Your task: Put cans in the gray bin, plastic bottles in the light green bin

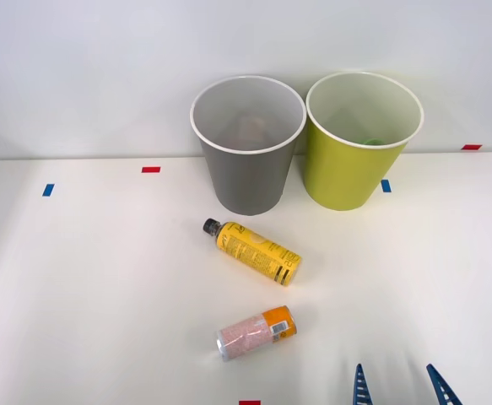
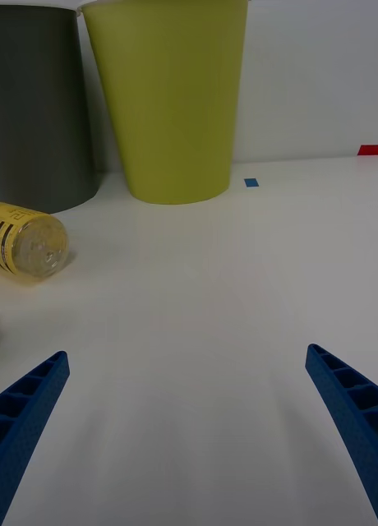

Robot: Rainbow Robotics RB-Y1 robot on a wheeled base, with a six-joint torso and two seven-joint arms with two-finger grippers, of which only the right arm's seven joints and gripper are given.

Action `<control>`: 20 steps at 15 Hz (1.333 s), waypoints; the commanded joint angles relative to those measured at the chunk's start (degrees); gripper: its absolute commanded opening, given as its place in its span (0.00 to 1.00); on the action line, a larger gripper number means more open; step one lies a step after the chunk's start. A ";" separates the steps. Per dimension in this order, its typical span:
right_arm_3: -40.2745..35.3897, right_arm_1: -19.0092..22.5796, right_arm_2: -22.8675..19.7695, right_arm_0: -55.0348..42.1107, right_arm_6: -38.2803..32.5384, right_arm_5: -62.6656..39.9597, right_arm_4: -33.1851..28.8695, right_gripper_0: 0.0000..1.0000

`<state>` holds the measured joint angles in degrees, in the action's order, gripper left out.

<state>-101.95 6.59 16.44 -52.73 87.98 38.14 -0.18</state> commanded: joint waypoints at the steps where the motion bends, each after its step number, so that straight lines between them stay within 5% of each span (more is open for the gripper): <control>1: 0.00 0.00 0.00 0.00 0.00 0.00 0.00 1.00; 20: 0.00 0.00 0.00 0.00 0.00 0.00 0.00 1.00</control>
<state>-101.95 6.59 16.44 -52.73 87.98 38.14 -0.18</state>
